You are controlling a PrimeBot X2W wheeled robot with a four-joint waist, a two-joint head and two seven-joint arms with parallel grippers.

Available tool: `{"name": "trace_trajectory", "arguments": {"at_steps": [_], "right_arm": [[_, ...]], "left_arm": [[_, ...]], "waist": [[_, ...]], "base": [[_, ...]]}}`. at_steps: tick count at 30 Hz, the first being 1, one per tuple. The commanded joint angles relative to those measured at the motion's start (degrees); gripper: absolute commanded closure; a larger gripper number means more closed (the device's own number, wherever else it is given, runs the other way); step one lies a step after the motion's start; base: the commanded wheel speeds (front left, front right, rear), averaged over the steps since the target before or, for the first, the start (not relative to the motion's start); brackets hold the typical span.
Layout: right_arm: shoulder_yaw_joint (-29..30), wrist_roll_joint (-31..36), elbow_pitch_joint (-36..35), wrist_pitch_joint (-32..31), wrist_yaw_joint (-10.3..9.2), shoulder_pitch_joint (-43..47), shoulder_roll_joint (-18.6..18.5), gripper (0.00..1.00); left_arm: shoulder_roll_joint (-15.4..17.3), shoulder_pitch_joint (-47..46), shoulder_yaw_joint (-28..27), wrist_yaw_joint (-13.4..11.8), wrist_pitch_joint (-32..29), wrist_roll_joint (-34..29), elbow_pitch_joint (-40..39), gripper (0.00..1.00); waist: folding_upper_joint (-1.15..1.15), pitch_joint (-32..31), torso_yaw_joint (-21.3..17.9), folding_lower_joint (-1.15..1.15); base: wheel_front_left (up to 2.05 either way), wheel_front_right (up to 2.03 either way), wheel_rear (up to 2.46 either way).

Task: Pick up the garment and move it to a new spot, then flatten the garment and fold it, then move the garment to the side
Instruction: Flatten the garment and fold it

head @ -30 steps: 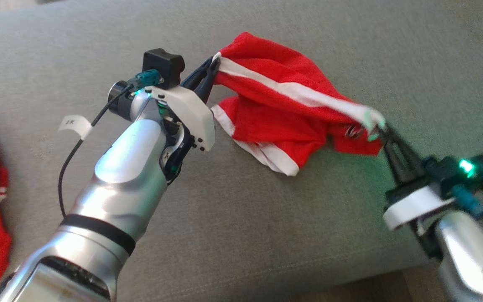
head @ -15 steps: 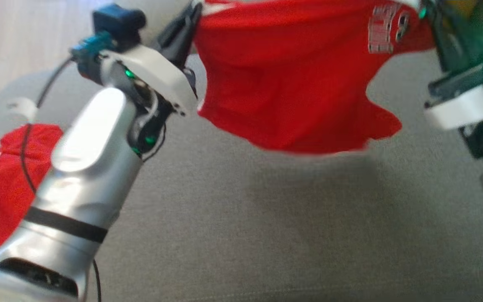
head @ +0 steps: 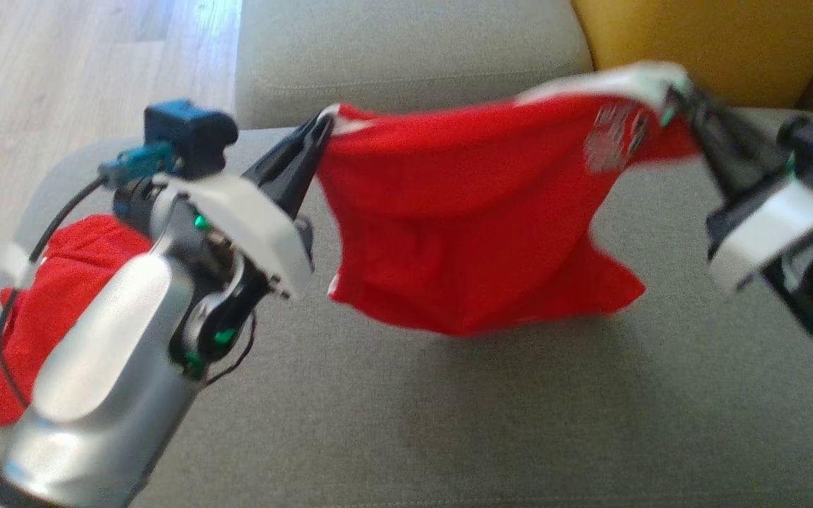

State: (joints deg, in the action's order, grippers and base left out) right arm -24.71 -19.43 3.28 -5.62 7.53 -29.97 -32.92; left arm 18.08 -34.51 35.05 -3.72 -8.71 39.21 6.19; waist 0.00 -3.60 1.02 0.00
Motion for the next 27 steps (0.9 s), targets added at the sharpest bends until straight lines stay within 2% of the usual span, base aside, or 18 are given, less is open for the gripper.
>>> {"name": "trace_trajectory", "arguments": {"at_steps": [1,5,10,13,16,19,22,27], "right_arm": [[-0.32,-4.43,-3.65,-2.58,-0.04,0.29,-2.54,1.0],[-1.07,-12.26,-7.56,-9.73,-0.04,1.88,-7.14,1.0],[-1.77,-18.99,-9.48,-14.24,-0.04,0.87,-9.42,1.0],[-1.9,-27.06,-8.6,-19.05,-0.04,-0.91,-8.06,1.0],[-0.91,-33.11,-7.81,-21.75,-0.04,-6.52,-6.74,1.0],[-1.97,-32.16,-5.55,-21.9,-0.04,-14.88,-6.47,1.0],[-4.12,-29.19,-1.27,-18.7,-0.04,-24.12,-4.76,1.0],[-9.43,-19.88,9.26,-6.36,-0.04,-38.91,-1.33,1.0]], "left_arm": [[3.24,-2.7,-3.03,-1.23,-0.91,0.06,-4.07,1.0],[5.7,0.0,-4.12,-3.75,-2.29,-0.09,-8.48,1.0],[5.51,0.92,-4.33,-4.85,-2.87,0.61,-9.74,1.0],[5.07,-0.9,-4.69,-4.86,-2.69,0.51,-8.27,1.0],[4.19,-4.86,-5.21,-4.62,-2.13,-0.1,-5.04,1.0],[2.64,-10.87,-5.64,-3.73,-1.46,-0.68,-0.58,1.0],[0.88,-18.63,-6.78,-2.96,0.41,-1.55,5.59,1.0],[-1.52,-32.38,-8.91,-2.18,7.83,-4.62,16.64,1.0]], "waist": [[0.0,0.46,-0.18,0.0],[0.0,1.44,-0.56,0.0],[0.0,3.05,-1.05,0.0],[0.0,5.32,-1.72,0.0],[0.0,9.23,-2.45,0.0],[0.0,14.13,-3.22,0.0],[0.0,18.6,-3.92,0.0],[0.0,24.52,-5.07,0.0]], "base": [[0.0,0.0,0.0],[0.0,0.0,0.0],[0.0,0.0,0.0],[0.0,0.0,0.0],[0.0,0.0,0.0],[0.0,0.0,0.0],[0.0,0.0,0.0],[0.0,0.0,0.0]]}}
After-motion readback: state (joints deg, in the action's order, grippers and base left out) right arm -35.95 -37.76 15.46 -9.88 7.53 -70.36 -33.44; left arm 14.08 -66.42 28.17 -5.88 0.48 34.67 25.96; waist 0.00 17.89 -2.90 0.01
